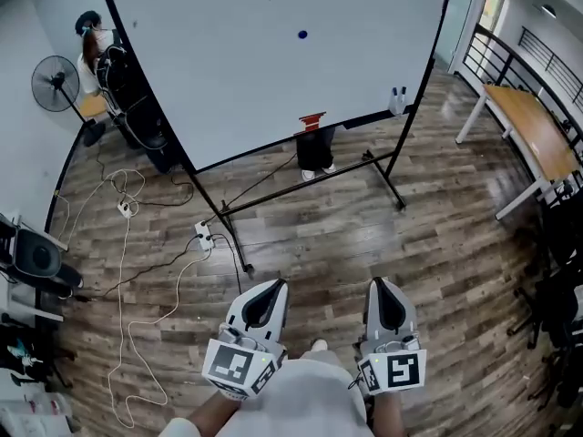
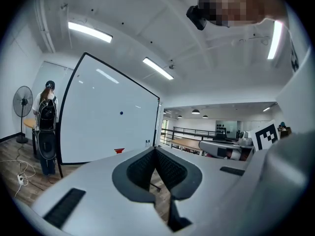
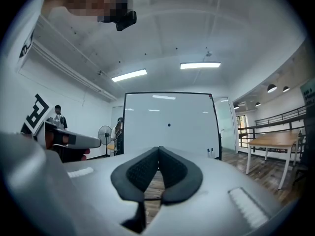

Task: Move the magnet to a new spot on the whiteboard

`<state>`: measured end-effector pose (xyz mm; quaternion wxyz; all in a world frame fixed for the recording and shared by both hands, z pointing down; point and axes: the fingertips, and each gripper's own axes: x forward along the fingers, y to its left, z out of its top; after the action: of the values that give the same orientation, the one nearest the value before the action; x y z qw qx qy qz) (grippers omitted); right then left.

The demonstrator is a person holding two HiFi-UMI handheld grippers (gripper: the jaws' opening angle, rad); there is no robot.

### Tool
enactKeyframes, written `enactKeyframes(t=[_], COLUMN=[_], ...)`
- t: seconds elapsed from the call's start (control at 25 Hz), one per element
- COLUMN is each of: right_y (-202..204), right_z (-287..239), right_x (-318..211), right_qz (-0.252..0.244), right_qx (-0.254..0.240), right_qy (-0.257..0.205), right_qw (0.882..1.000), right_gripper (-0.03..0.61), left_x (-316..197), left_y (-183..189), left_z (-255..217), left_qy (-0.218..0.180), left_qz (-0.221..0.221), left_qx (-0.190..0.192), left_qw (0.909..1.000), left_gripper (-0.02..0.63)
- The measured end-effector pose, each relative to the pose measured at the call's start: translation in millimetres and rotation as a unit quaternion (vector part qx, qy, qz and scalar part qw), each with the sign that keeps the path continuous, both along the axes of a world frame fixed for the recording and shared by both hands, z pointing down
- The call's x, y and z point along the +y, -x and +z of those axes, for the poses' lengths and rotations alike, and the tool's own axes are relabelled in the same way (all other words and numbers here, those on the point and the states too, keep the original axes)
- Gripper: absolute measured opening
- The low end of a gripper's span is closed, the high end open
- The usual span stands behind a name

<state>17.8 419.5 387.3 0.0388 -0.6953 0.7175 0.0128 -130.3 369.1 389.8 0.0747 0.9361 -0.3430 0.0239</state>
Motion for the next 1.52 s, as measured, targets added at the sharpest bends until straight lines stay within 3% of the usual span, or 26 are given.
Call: enactKeyframes(t=[0.36, 0.64, 0.92, 1.52], right_y=[-39.7, -50.9, -54.0, -48.4], right_z=[5.7, 17.3, 20.1, -25.1], right_x=[17.4, -24.2, -123.0, -378.4], right_qz=[0.007, -0.009, -0.028, 0.002], right_qx=[-0.004, -0.011, 0.013, 0.028], right_qy=[-0.02, 0.002, 0.013, -0.003], right_qw=[1.0, 1.0, 0.999, 1.0], right_gripper=[-0.003, -0.003, -0.003, -0.003], left_x=[8.8, -30.9, -130.5, -377.3], left_y=[-47.5, -60.7, -62.7, -62.8], left_z=[15.3, 13.8, 20.9, -13.8], left_qy=[-0.008, -0.004, 0.005, 0.0], left_qz=[0.016, 0.007, -0.016, 0.023], left_qx=[-0.029, -0.02, 0.004, 0.017], left_qw=[0.9994, 0.9998, 0.9998, 0.9996], left_gripper=[0.006, 0.006, 0.006, 0.006])
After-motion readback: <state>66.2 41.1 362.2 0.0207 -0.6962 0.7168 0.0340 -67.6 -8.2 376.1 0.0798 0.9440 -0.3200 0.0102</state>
